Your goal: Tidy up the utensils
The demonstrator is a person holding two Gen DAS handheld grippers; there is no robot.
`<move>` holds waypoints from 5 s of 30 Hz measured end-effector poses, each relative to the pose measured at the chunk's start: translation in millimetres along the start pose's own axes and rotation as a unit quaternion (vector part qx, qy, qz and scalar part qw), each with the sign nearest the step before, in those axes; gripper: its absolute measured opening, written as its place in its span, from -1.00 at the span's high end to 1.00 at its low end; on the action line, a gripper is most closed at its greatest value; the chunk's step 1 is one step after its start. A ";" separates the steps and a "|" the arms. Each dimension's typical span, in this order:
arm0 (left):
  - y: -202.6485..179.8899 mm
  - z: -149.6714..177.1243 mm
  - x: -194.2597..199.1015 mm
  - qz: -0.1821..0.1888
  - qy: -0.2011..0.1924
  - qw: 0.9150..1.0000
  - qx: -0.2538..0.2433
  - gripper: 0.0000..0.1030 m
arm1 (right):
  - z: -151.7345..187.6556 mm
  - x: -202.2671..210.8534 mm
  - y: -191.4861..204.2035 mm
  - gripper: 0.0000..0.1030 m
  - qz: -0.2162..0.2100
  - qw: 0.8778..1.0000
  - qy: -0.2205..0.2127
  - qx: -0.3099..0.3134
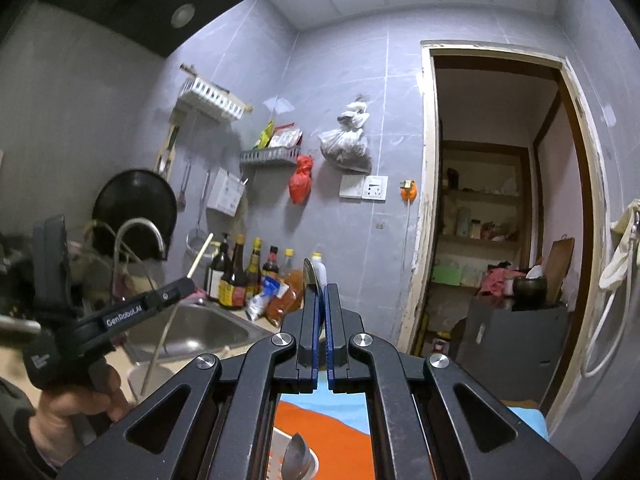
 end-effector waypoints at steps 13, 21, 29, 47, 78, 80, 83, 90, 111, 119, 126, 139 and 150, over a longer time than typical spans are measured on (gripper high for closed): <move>0.3 15.5 -1.0 -0.010 -0.010 1.000 -0.021 0.96 | 35.9 -21.6 2.3 0.99 -0.001 0.999 0.040 -0.010; -7.9 32.3 -1.7 -0.009 0.013 0.998 -0.055 0.96 | 46.5 -27.8 0.5 0.99 -0.009 0.998 0.058 -0.022; -19.3 44.0 0.1 0.003 0.030 0.997 -0.077 0.96 | 52.4 -28.9 3.5 0.99 -0.021 0.997 0.071 -0.028; -19.1 52.9 -1.8 0.014 0.063 0.995 -0.070 0.94 | 57.6 -32.5 4.2 0.95 -0.040 0.994 0.086 -0.048; -38.9 46.3 33.6 -0.017 0.048 0.993 -0.103 -0.43 | 49.9 -11.5 -23.0 -0.45 0.000 0.994 0.051 -0.098; -43.6 48.0 35.3 -0.021 0.057 0.992 -0.114 -0.55 | 49.8 -6.4 -29.6 -0.55 0.007 0.994 0.051 -0.101; -54.2 52.8 36.8 -0.032 0.081 0.987 -0.134 -0.76 | 48.9 4.7 -44.6 -0.81 0.019 0.993 0.051 -0.105; -84.0 63.6 37.3 -0.040 0.119 0.980 -0.151 -0.89 | 47.1 46.3 -88.8 -1.00 0.058 0.992 0.049 -0.100; -223.3 166.8 23.4 0.064 0.230 0.944 -0.228 -0.90 | 100.8 153.1 -194.9 -1.00 0.146 0.980 0.106 -0.081; -240.8 224.5 -16.6 0.066 0.327 0.907 -0.257 -0.90 | 148.0 144.4 -224.1 -1.00 0.132 0.966 0.180 -0.127; -234.2 262.4 -58.7 0.048 0.392 0.882 -0.256 -0.87 | 187.7 133.5 -247.6 -0.91 0.113 0.948 0.241 -0.173; -188.0 303.0 -128.0 0.027 0.498 0.853 -0.154 -0.01 | 226.8 84.1 -249.8 -0.11 0.019 0.912 0.341 -0.227; -168.5 305.6 -150.7 0.052 0.539 0.835 -0.100 0.07 | 240.6 57.8 -238.9 0.08 -0.002 0.899 0.374 -0.228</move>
Point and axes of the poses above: each gripper's, at about its wrist camera, not at the fingertips, and x roughly against the way its jaws point, y to its left, z to its underside, the point moved 8 cm from there along -x, roughly the way its jaws point, and after that the axes turned 6 degrees about y, right-handed, at the moved point
